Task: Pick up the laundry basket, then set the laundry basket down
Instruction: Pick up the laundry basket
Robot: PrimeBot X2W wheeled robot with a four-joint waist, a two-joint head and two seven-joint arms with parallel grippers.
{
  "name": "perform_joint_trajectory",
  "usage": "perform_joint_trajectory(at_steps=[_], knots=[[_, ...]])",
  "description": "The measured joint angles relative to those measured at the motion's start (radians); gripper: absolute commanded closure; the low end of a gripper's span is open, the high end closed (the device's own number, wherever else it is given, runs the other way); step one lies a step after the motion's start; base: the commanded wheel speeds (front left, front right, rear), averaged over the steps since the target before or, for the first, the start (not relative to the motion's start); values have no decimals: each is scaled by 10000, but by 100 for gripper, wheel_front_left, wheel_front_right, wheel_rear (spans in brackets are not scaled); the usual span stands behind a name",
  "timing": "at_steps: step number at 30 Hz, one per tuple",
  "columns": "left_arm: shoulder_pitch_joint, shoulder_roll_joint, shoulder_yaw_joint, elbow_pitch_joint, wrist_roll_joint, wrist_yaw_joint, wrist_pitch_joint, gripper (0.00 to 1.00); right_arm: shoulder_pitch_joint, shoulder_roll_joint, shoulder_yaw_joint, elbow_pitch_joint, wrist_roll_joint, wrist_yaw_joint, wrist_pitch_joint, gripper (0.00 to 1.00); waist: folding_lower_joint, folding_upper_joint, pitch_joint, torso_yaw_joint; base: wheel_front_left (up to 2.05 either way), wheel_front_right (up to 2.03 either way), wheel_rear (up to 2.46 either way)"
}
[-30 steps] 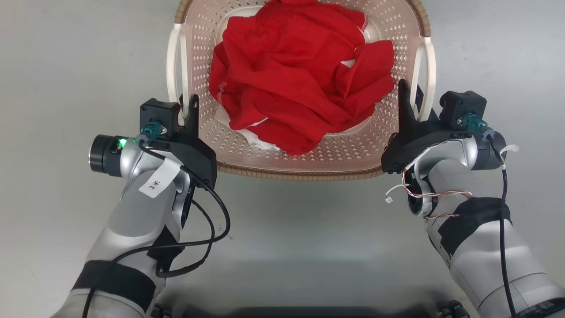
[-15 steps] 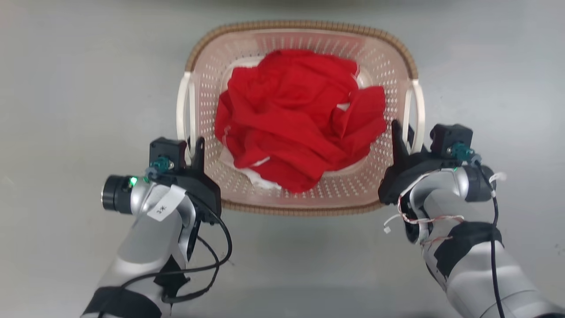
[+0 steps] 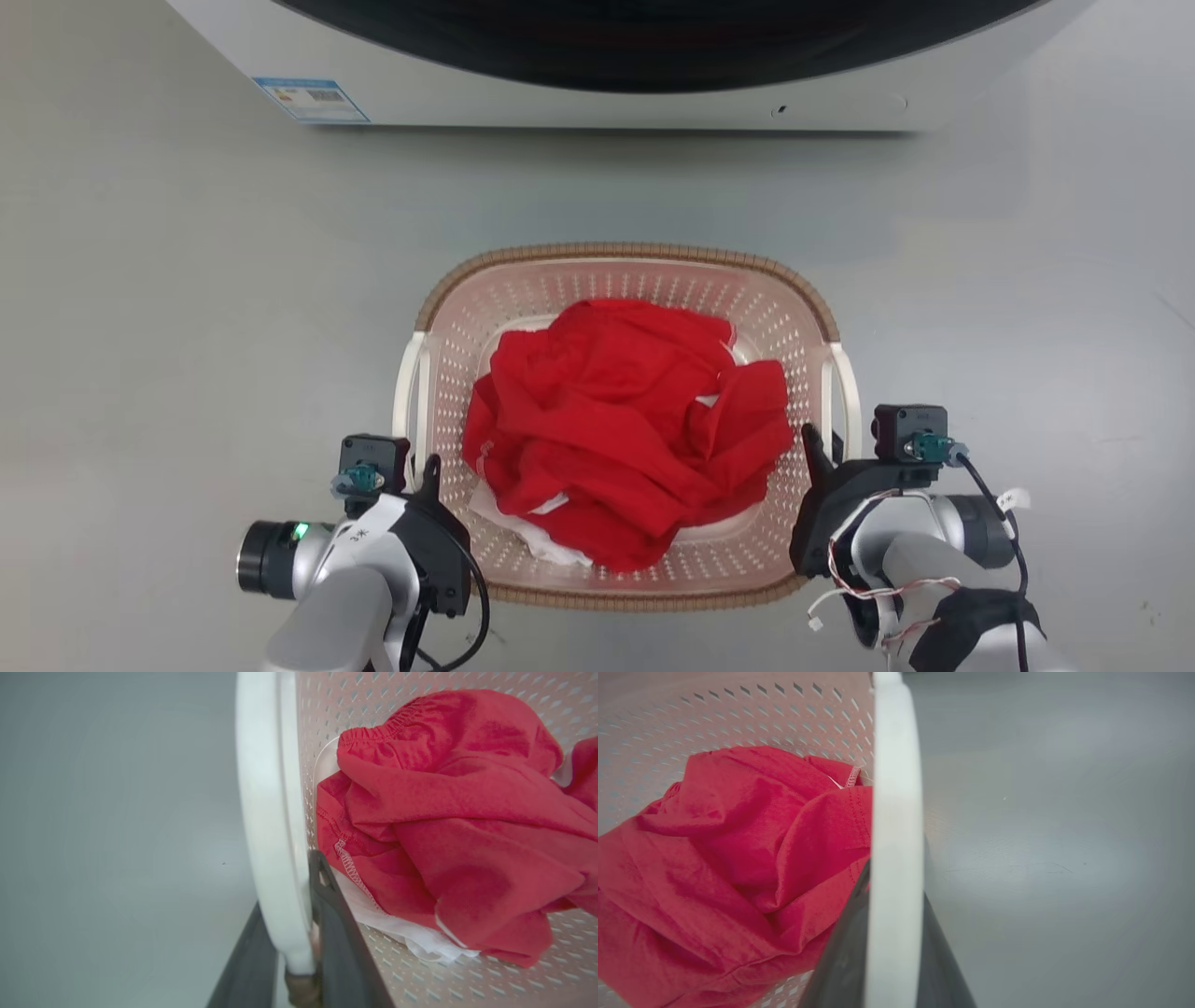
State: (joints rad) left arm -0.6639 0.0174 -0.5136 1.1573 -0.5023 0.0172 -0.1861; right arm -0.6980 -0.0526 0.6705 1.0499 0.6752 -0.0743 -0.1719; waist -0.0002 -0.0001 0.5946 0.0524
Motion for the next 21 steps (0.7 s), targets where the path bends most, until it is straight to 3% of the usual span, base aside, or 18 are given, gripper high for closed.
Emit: perform_joint_trajectory(at_steps=[21], knots=[[2266,142,-1014,261,-953,-86,1298,100,2330,-105,1751,-646,2130,-328,1710,100,0,-1,-3093,-111,0,0,0]])
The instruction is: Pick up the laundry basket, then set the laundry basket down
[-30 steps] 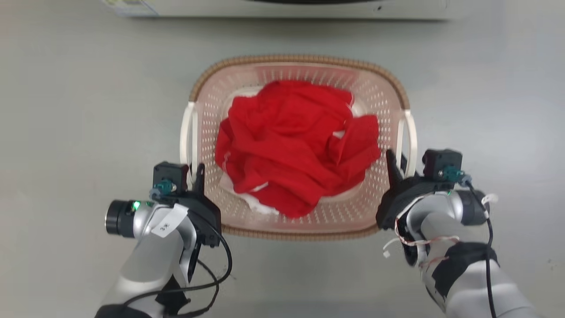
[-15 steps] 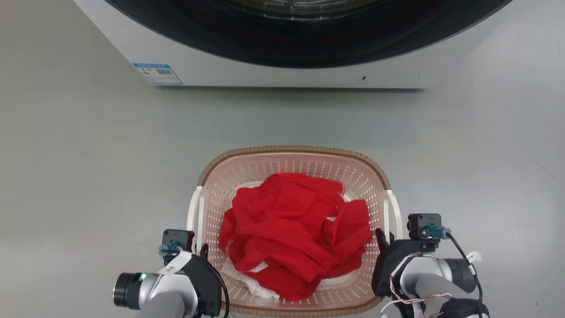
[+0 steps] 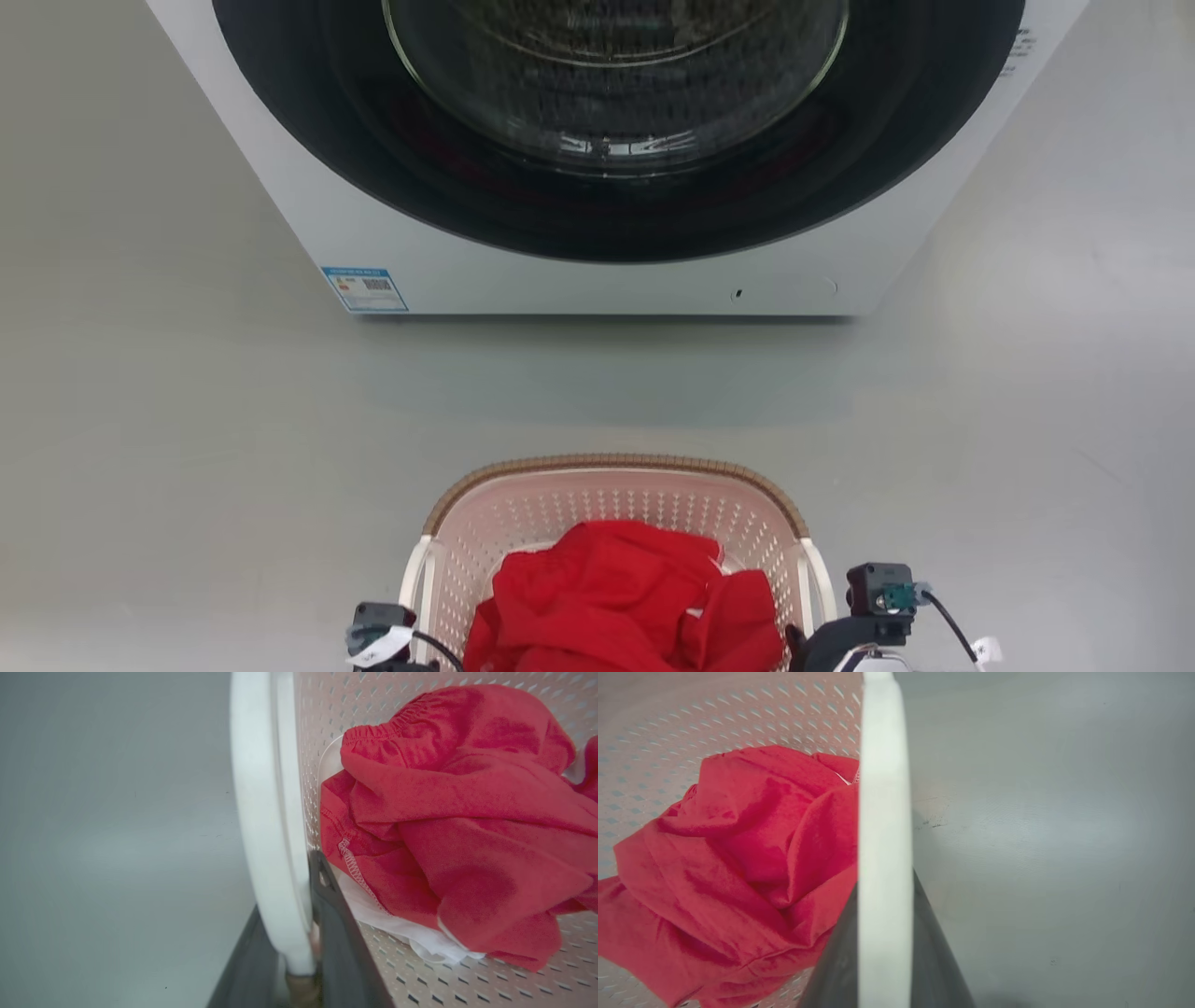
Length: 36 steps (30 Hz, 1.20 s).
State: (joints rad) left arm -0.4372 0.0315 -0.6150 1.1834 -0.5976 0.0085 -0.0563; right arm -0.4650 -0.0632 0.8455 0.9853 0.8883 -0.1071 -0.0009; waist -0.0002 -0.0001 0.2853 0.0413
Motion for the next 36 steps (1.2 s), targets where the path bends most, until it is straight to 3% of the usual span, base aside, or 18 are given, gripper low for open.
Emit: perform_joint_trajectory(at_steps=[18,36], knots=[[1534,75,-445,192,-366,-77,721,100,1373,-42,1120,-295,1250,-311,769,100,1,-1,-2453,-103,0,0,0],[1592,125,-721,88,-704,-25,989,100,1376,-92,1636,-261,1981,-399,934,100,2,1,-2791,-155,0,0,0]])
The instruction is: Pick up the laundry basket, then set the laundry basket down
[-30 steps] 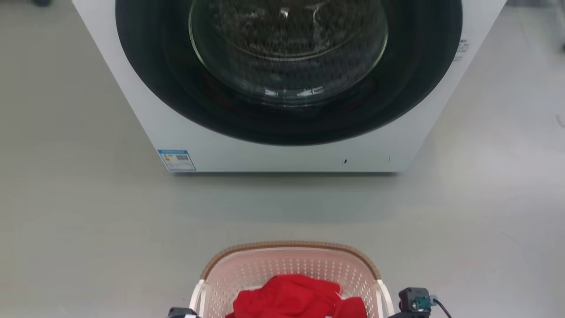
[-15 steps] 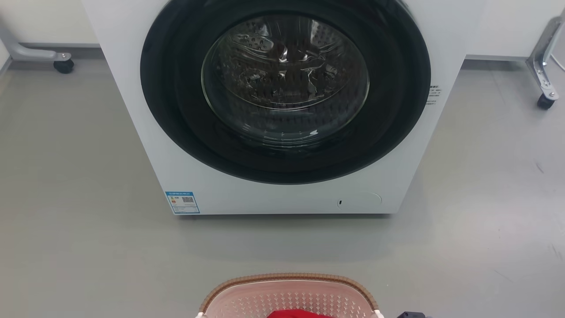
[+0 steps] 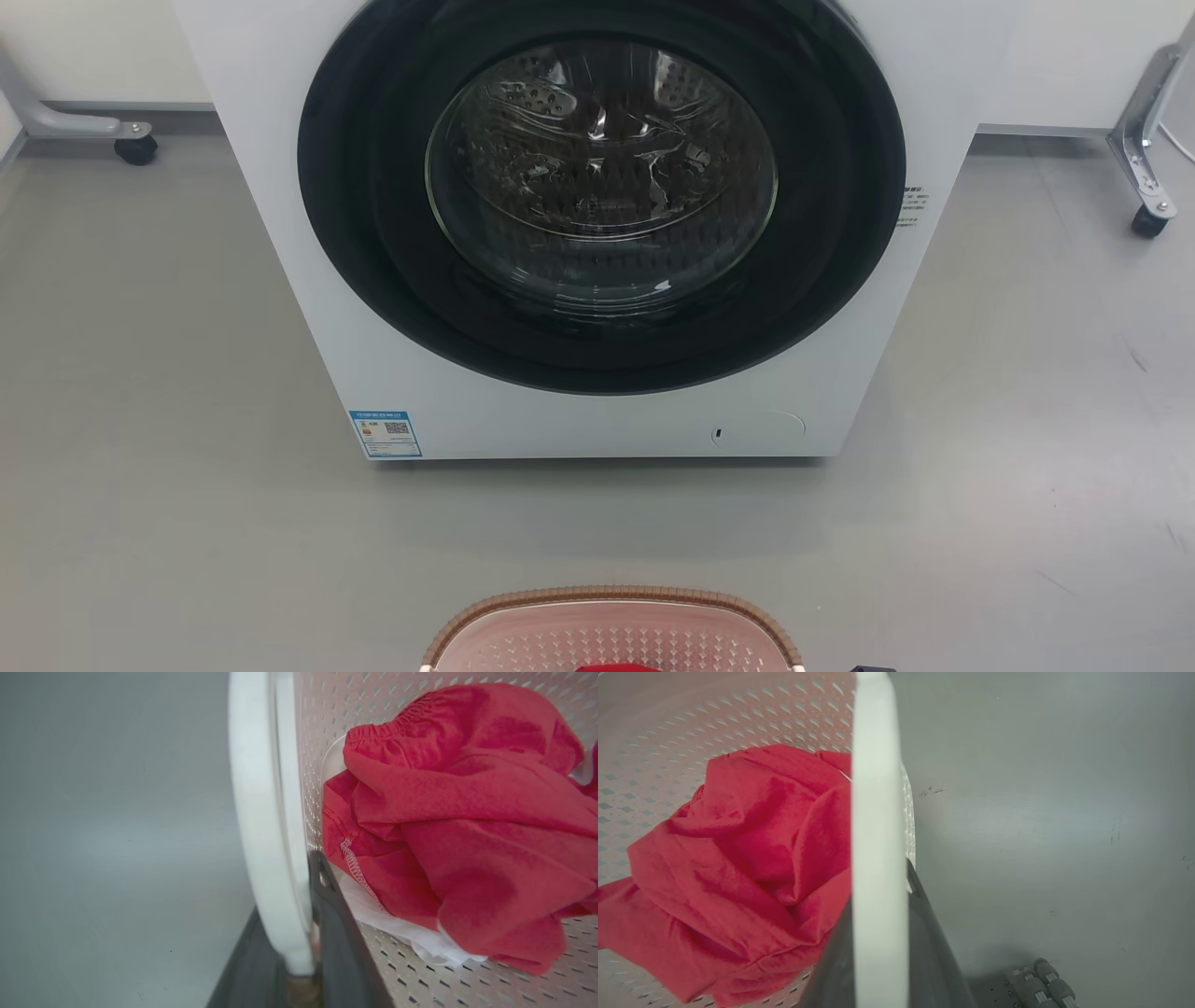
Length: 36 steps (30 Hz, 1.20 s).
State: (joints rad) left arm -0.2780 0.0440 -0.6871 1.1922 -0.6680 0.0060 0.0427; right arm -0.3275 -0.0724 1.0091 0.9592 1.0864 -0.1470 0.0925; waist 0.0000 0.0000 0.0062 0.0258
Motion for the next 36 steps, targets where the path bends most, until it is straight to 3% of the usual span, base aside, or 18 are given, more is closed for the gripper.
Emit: perform_joint_trajectory(at_steps=[36], knots=[[-3,12,-320,2,-146,88,-4,100,-128,2,721,253,949,0,-328,100,0,0,57,-51,0,0,0]])
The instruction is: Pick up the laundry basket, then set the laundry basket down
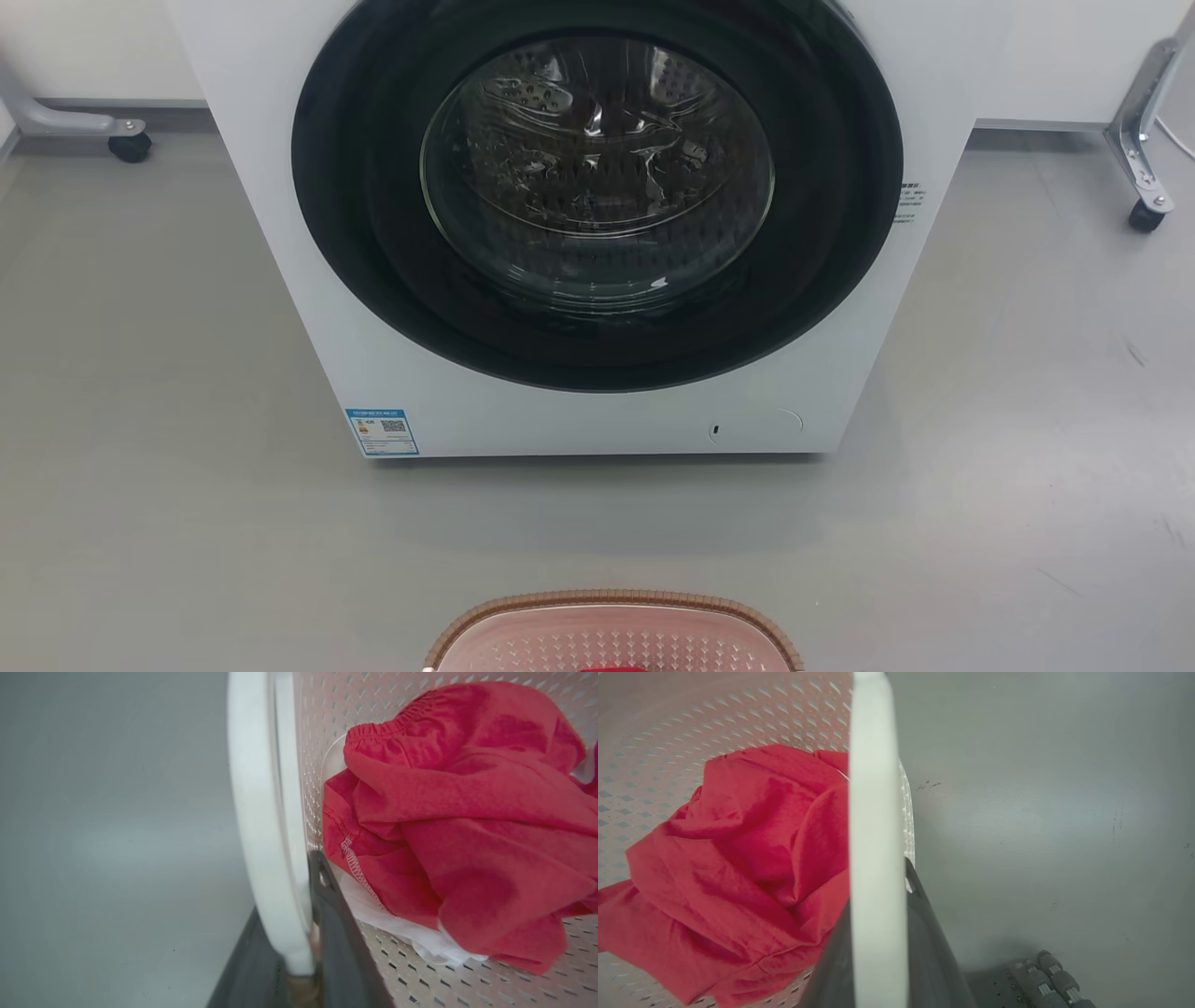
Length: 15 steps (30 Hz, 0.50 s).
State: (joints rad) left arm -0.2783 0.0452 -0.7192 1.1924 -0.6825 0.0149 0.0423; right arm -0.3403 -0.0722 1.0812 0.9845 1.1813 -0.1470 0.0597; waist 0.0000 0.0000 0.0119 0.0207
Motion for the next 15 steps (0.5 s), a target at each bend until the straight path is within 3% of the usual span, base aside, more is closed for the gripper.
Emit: perform_joint_trajectory(at_steps=[15], knots=[[-291,23,-48,-115,-13,115,-104,100,-565,0,199,148,159,0,-188,100,0,0,607,-25,0,0,0]])
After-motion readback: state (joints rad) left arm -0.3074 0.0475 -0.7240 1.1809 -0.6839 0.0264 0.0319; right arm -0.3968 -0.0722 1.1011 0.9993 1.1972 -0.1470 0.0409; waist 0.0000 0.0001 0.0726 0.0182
